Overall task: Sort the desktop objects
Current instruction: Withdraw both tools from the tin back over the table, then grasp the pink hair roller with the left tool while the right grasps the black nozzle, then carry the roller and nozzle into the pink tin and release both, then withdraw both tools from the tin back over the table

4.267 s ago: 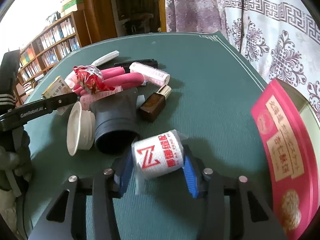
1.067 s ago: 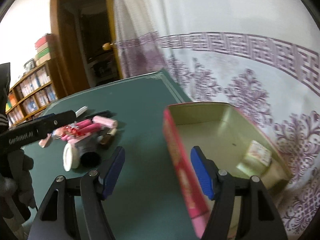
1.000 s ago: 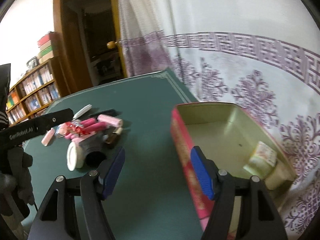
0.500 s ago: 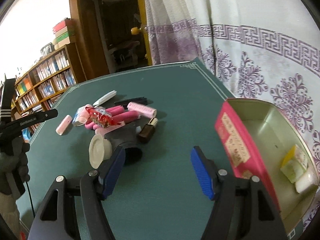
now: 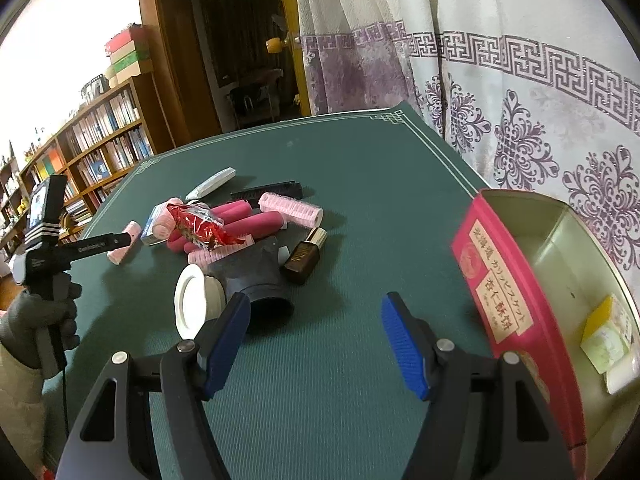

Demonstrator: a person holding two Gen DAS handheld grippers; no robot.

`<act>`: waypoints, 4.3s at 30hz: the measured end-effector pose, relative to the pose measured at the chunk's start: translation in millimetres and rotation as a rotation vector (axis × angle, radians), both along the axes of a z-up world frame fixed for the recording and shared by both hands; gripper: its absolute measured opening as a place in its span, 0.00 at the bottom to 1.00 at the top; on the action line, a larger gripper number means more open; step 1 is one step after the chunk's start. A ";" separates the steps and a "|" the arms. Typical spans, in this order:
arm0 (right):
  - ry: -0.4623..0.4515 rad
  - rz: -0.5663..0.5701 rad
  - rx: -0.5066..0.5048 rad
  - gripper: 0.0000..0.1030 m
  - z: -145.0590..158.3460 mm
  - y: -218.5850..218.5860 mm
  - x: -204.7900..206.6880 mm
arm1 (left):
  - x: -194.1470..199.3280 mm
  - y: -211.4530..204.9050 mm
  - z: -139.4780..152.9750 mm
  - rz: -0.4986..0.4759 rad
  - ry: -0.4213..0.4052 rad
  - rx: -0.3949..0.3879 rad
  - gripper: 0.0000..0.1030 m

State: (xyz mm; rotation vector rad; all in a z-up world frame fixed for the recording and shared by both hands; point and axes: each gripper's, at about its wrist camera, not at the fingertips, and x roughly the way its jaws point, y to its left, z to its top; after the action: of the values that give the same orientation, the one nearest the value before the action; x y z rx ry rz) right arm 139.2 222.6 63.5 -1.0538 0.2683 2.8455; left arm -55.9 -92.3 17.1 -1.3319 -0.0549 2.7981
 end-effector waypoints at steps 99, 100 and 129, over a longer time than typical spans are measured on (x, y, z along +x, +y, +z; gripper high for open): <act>0.054 -0.286 -0.028 0.51 18.7 177.6 130.6 | 201.2 352.7 115.8 -0.988 0.105 0.178 0.29; 0.052 -0.284 -0.029 0.51 17.5 178.0 131.7 | 201.9 358.4 115.7 -0.995 0.104 0.178 0.29; 0.044 -0.290 -0.037 0.68 11.0 166.9 122.2 | 177.1 339.5 105.9 -0.830 0.123 0.164 0.81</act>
State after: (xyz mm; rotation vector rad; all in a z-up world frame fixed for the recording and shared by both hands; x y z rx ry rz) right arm 261.4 389.5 74.5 -0.8776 0.4397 2.6144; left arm 121.2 247.2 123.1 -0.8599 0.2166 2.1005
